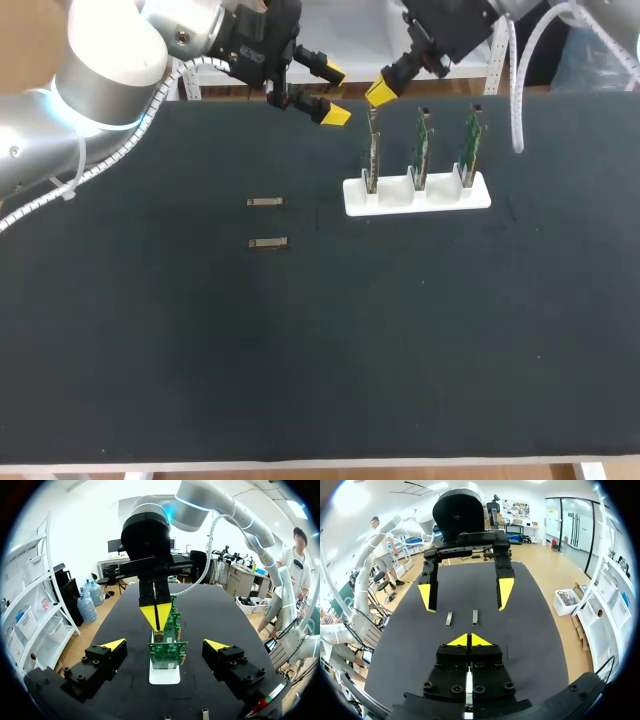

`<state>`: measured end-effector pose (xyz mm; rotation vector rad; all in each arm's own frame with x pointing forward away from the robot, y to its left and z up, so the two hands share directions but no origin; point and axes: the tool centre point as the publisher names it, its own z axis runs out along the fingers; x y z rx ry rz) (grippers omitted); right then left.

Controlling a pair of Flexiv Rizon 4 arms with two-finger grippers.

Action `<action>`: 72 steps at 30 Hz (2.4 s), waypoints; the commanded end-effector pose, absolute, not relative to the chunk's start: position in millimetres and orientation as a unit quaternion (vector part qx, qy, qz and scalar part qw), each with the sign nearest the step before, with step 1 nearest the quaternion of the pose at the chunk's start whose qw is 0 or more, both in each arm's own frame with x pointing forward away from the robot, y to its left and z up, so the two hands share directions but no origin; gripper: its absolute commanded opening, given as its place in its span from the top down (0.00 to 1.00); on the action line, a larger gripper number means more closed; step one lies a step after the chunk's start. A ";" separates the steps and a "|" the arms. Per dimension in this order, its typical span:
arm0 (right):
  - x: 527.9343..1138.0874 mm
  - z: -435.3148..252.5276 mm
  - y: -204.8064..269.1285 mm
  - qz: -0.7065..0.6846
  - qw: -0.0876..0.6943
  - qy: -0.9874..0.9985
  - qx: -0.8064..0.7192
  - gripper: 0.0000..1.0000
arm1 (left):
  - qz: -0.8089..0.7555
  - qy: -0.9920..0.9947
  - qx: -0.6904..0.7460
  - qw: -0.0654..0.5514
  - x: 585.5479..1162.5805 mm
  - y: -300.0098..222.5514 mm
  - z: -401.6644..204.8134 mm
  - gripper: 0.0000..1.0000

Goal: Pick up the optical module with the left hand, and insert it into the network port with the right hand.

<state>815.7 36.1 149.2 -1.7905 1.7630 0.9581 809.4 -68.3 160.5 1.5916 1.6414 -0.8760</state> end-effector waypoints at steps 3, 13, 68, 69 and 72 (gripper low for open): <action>822.3 146.2 37.1 0.467 0.086 0.559 -0.680 1.00 | -0.337 0.630 0.613 0.337 811.7 -68.9 160.6 0.00; 818.1 141.4 38.9 0.467 0.077 0.560 -0.680 1.00 | -0.337 0.630 0.613 0.337 811.7 -68.9 160.6 0.00; 823.3 176.4 9.0 0.505 0.100 0.551 -0.656 1.00 | -0.337 0.630 0.613 0.337 811.7 -68.9 160.6 0.00; 824.4 178.9 4.1 0.508 0.101 0.551 -0.654 1.00 | -0.337 0.630 0.613 0.337 811.7 -68.9 160.6 0.00; 826.3 182.8 -8.5 0.514 0.102 0.550 -0.650 1.00 | -0.337 0.630 0.613 0.337 811.7 -68.9 160.6 0.00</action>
